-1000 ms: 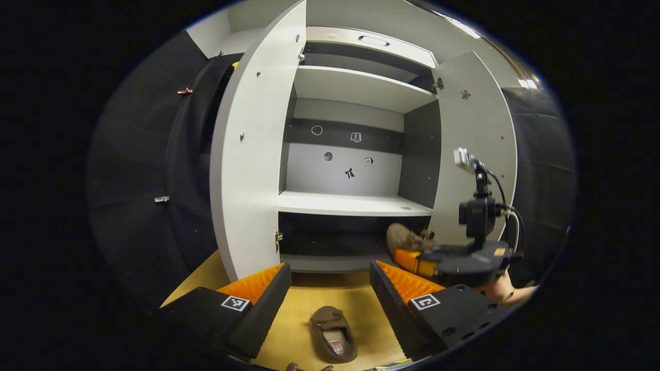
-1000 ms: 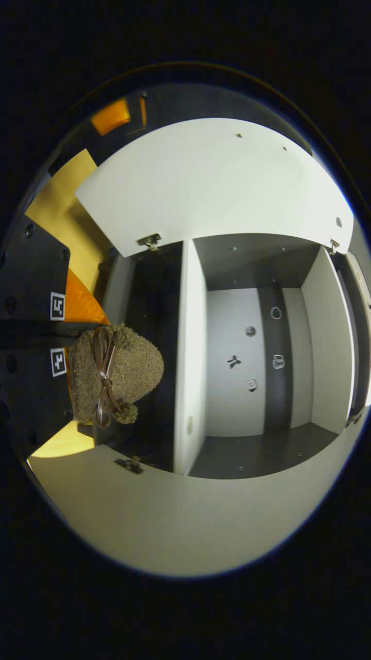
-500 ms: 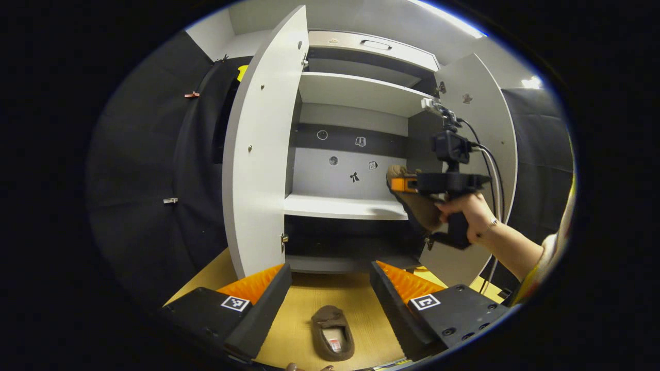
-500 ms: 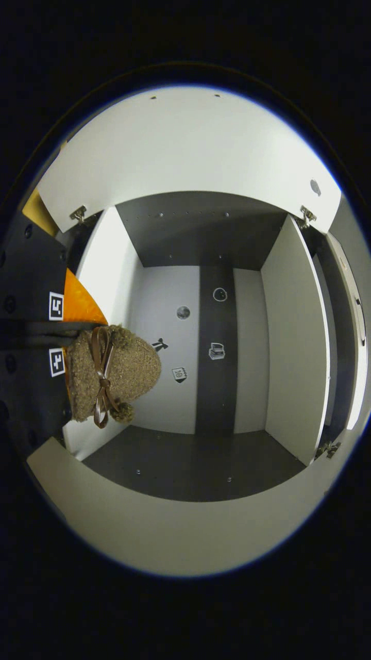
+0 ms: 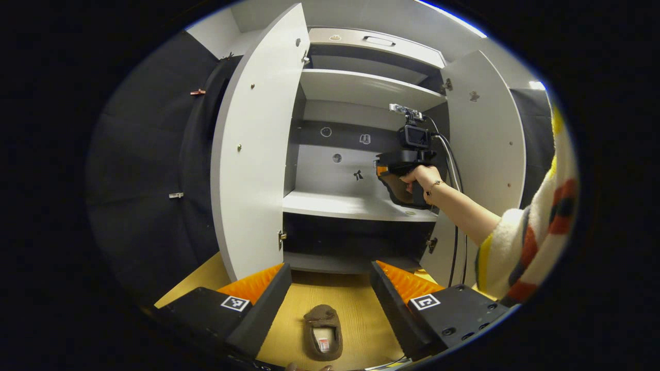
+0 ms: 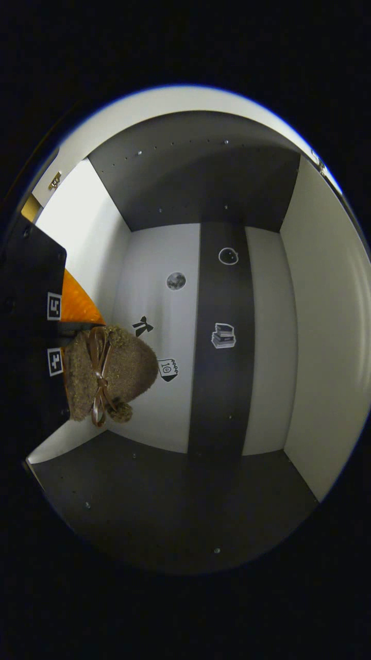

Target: Grab one shoe with the right hand and put it into the shoe cabinet, grab the other shoe with the left hand and put it into the shoe cabinet; then close the right door with the right hand and the left door with the left hand.

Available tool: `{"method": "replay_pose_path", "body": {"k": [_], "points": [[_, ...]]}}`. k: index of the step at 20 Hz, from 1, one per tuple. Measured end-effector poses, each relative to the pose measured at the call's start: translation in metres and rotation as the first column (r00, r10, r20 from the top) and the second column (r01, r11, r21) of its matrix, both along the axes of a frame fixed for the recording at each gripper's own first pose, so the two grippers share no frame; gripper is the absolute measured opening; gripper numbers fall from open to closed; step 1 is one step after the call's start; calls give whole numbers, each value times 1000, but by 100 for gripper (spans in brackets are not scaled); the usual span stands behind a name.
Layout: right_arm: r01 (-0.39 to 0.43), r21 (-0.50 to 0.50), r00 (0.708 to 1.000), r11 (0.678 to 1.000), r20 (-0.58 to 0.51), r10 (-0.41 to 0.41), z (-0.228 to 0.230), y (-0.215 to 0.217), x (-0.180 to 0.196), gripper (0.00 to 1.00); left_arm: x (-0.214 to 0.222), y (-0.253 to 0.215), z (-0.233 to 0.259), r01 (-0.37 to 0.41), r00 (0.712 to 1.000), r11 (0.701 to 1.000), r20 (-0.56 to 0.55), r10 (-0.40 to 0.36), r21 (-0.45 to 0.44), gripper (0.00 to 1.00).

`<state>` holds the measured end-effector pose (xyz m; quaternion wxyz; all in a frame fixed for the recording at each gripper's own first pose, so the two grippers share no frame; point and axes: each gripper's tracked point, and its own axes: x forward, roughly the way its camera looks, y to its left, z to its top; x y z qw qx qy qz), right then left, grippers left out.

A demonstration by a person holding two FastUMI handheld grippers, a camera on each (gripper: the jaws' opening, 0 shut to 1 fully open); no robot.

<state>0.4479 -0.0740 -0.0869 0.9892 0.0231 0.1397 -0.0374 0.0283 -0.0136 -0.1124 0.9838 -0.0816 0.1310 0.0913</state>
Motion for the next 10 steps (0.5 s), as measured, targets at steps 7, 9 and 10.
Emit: {"method": "replay_pose_path", "body": {"k": [7, 9, 10], "points": [[55, 29, 986, 998, -161, -49, -58, -18, 34, 5, 3, 4, 0, -82, 996, 996, -22, 82, -33, 98], [51, 60, 983, 997, -179, -40, -59, -14, 30, 12, 5, 4, 4, -81, 997, 996, -15, 81, -24, 98], [51, 72, 979, 996, -202, -35, -61, -13, 26, 12, 6, 3, 5, -78, 997, 997, -10, 78, -24, 98]]}}
